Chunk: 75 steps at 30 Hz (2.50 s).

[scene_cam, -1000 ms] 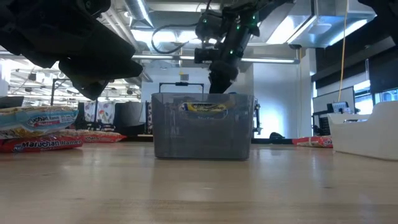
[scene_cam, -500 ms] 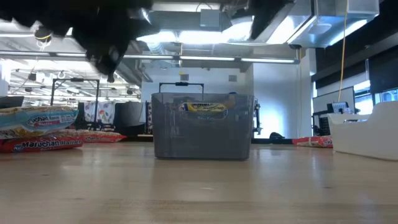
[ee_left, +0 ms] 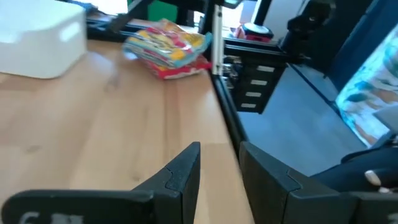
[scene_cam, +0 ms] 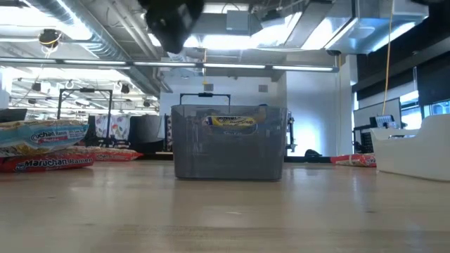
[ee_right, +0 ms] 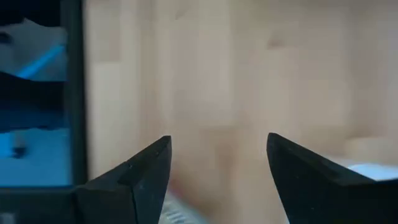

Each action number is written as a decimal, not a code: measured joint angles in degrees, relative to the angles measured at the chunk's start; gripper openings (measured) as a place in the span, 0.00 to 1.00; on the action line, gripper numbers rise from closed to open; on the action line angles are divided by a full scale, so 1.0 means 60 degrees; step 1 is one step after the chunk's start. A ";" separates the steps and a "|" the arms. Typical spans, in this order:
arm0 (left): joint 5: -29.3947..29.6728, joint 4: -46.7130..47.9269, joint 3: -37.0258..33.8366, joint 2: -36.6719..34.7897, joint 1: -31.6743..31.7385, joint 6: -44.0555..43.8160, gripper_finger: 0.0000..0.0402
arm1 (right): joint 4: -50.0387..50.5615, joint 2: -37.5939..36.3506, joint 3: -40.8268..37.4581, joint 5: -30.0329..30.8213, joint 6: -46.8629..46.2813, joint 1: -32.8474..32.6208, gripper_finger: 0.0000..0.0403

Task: Sort Maruchan noodles
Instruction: Put the light blue noodle pack into the black bin

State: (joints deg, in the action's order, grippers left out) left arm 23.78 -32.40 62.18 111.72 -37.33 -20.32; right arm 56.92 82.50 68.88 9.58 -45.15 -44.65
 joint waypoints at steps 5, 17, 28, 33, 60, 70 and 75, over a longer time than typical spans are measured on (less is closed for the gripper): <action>-0.0482 -0.0007 0.0893 0.0840 -0.0018 -0.0319 0.27 | -0.1419 0.0000 -0.0823 0.0119 -0.2574 -0.1621 0.60; -0.0437 -0.0012 0.1847 0.1675 -0.0418 -0.1307 0.27 | -0.0003 0.0004 -0.2037 -0.1020 -0.8859 -0.3062 0.60; -0.0049 0.0109 0.1856 0.1771 -0.0724 -0.1799 0.27 | -0.2651 -0.0084 -0.3593 -0.1912 -0.8157 -0.2532 0.60; -0.0045 0.0111 0.1856 0.1771 -0.0728 -0.1807 0.27 | -0.3668 -0.0117 -0.4048 -0.1870 -0.7942 -0.2546 0.60; 0.0393 0.0114 0.1856 0.1768 -0.0717 -0.1770 0.27 | -0.5033 -0.0066 -0.4148 0.2042 -0.5038 -0.1636 0.00; 0.0993 0.0116 0.1856 0.1768 -0.0635 -0.1785 0.27 | -0.6234 0.0316 -0.4141 0.3807 -0.3708 -0.0050 0.04; 0.1135 0.0117 0.1853 0.1768 -0.0429 -0.1840 0.27 | -0.6323 0.0728 -0.4141 0.3105 -0.3314 0.0352 0.20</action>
State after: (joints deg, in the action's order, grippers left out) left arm 30.59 -31.70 73.30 122.32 -39.90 -31.35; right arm 18.98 86.87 44.03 28.21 -65.04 -42.54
